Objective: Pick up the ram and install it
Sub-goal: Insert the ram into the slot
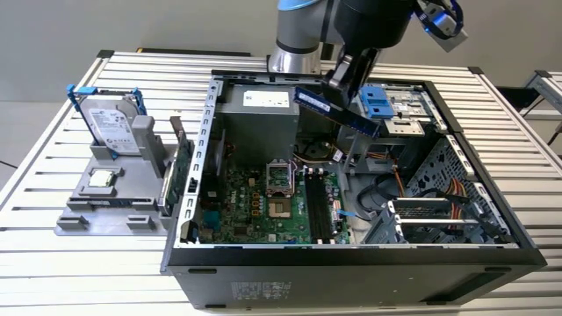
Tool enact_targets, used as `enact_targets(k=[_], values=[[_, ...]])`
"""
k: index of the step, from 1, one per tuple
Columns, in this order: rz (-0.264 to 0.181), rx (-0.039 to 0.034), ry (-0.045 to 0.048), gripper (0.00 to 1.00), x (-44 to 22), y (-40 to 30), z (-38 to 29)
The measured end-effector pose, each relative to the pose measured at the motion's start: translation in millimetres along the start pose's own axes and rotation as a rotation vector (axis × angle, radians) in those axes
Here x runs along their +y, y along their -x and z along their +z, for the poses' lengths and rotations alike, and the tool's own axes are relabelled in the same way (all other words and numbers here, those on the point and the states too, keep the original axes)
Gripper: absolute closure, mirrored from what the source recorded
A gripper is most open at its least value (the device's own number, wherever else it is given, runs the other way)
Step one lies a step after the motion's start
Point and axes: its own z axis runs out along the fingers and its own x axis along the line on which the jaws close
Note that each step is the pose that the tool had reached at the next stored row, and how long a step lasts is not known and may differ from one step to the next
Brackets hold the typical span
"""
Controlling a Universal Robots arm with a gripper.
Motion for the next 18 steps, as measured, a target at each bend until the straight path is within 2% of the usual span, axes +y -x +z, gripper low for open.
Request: enact_targets(k=[8, 18], values=[[0.054, -0.0022, -0.0004, 1.00, 0.2, -0.1, 0.0], [0.154, -0.0061, -0.0012, 1.00, 0.2, -0.1, 0.1]])
